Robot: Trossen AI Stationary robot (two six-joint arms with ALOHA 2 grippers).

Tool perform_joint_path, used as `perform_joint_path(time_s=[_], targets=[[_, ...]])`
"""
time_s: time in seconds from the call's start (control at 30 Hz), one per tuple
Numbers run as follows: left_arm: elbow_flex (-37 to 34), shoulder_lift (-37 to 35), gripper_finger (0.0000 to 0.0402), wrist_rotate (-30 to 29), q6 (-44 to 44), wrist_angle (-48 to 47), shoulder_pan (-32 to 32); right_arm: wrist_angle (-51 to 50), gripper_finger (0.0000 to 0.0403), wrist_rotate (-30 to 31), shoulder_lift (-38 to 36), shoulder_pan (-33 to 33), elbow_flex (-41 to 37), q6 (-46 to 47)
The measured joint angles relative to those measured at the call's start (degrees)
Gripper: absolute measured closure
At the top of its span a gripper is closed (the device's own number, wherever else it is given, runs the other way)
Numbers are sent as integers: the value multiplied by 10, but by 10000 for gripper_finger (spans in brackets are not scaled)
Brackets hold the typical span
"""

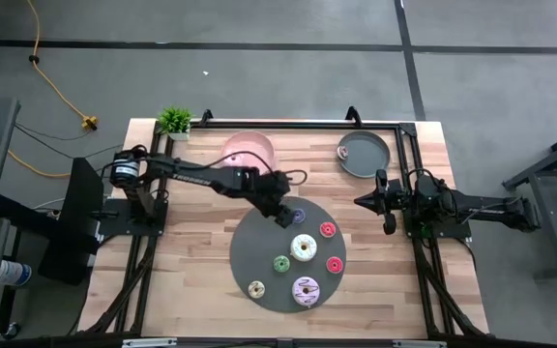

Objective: Pick & Place donuts
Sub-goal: Put the large white donut on the pink plate

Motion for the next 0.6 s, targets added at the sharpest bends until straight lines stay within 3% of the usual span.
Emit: perform_joint_path(time_s=[0.3,0.6], targets=[[-14,14,211,-28,-45,-4,-38,0,398,0,0,0,0,0],[17,59,211,-34,-117,-12,-48,-3,397,0,3,0,0,0]])
